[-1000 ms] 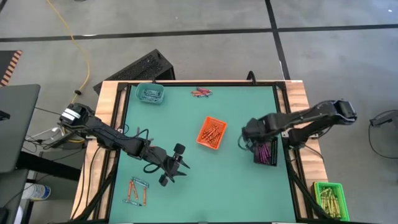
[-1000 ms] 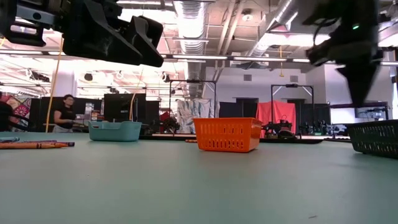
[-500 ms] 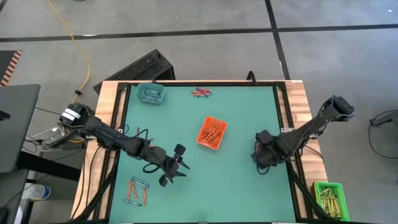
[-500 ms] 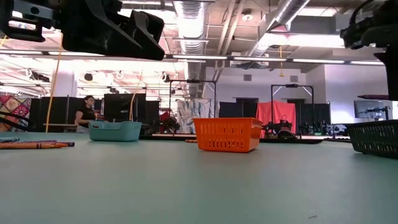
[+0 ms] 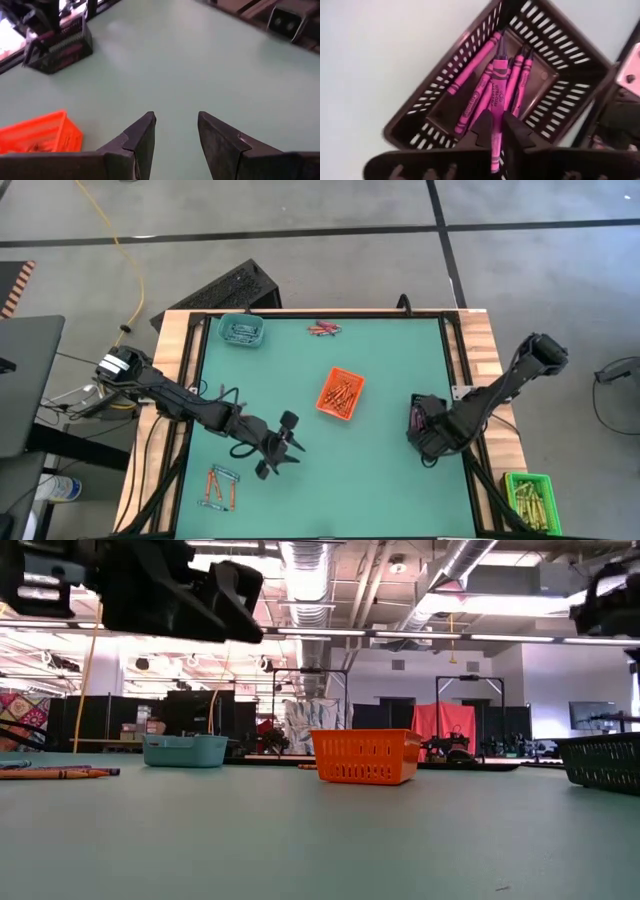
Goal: Sort crayons
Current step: Put the violet crayon into black bin, then put the orange crayon into the orange bin
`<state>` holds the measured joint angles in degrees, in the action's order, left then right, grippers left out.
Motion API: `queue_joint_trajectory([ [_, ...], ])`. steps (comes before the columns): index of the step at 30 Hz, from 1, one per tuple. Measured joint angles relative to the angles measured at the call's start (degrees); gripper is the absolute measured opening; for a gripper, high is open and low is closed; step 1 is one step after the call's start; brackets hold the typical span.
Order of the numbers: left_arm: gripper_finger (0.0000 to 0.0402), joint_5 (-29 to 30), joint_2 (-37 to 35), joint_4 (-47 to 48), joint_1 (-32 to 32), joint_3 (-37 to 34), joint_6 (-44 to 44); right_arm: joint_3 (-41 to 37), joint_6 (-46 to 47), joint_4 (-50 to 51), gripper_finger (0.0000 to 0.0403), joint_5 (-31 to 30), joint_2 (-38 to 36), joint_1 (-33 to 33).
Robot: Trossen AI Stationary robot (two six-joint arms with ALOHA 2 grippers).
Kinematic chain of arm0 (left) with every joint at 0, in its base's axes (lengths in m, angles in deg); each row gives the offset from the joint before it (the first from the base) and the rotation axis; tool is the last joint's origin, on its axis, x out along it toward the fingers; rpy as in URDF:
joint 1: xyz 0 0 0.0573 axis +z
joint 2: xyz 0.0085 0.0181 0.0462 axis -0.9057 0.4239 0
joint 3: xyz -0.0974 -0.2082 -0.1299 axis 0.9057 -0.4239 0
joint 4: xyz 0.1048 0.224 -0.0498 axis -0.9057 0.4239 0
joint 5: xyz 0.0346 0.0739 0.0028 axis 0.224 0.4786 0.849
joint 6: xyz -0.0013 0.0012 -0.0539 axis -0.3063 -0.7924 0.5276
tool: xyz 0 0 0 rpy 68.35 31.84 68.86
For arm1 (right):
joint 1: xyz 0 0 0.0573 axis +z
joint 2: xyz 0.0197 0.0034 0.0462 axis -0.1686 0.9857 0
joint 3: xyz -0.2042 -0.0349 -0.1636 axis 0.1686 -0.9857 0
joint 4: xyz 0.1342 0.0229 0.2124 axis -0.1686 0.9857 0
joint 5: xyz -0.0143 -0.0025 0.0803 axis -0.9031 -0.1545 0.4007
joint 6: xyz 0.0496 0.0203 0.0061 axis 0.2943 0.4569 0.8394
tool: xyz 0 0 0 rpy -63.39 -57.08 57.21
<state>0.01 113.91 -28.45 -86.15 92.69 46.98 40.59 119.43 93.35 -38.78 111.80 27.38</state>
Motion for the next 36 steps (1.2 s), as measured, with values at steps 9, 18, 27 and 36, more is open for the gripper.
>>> queue_joint_trajectory([
  [9,0.0139,10.5,0.0,7.6,0.0,0.1,0.5,-4.0,-0.1,-3.6,0.0099,-2.3,0.0,0.4],
  [18,0.0139,18.7,-5.2,32.5,0.0,5.3,8.6,-4.0,-2.6,-1.9,0.0151,-10.0,-0.3,1.1],
  [27,0.0139,23.0,-16.2,57.7,0.4,6.4,32.8,-2.5,-12.0,-3.8,0.0144,-25.5,-0.9,1.2],
  [36,0.0139,25.1,-17.0,76.7,5.0,4.3,63.0,-0.9,-36.0,-21.1,0.0142,-39.4,-0.9,1.1],
])
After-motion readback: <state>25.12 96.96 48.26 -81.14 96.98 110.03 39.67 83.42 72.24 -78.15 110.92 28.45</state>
